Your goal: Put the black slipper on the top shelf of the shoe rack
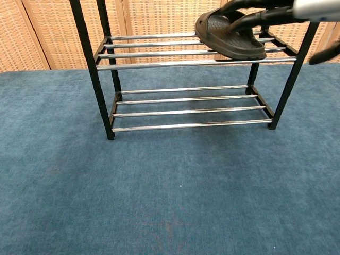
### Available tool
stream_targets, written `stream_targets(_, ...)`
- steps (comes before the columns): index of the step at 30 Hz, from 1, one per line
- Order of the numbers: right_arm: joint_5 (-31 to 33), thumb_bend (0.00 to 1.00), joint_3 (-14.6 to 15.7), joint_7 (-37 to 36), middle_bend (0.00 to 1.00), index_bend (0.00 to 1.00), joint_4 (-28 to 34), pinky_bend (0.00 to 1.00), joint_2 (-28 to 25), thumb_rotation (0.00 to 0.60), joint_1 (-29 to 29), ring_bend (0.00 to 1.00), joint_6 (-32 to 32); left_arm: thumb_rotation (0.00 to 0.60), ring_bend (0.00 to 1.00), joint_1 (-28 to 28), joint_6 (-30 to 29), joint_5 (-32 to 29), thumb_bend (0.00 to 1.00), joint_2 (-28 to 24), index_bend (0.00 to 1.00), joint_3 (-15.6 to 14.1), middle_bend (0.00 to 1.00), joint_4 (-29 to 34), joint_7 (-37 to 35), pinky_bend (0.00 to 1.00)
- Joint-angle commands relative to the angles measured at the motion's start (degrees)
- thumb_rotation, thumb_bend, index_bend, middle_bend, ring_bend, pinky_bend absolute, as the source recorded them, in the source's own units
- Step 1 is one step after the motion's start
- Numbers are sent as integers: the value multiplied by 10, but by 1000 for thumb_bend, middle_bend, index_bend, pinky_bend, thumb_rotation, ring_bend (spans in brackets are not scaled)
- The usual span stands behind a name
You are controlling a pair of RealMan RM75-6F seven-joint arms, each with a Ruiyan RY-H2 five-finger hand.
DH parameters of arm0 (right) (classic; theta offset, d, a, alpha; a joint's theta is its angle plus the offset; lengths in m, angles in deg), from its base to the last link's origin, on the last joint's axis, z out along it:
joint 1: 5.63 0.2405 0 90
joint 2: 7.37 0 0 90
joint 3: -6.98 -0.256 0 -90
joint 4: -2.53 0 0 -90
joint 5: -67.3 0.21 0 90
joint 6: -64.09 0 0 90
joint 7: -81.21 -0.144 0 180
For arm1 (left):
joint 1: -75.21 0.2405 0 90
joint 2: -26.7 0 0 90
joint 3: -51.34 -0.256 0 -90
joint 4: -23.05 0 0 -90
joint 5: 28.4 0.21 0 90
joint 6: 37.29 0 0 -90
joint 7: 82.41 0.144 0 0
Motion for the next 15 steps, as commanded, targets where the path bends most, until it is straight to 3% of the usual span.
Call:
stream_targets(1,4,0,35,-50,0,49,-38,7,23,600,-93,0,-98,600,0,4,-15,13,130,7,0,-1,0,-4,5,0)
stream_targets(6,67,0,54,-125,0,0,-97,0,71,600,-184,0,-157,600,0,11,-41,44,130,22,0,-8,0,-15,11,0)
stream_targets(9,164,0,68,-188,0,0,-93,0,102,600,-266,0,-169,600,0,16,-67,69,130,38,0,-9,0,-31,12,0)
stream_targets(15,234,0,53,-242,0,0,-63,0,126,600,-331,0,-200,600,0,18,-77,85,130,50,0,-13,0,-43,16,0)
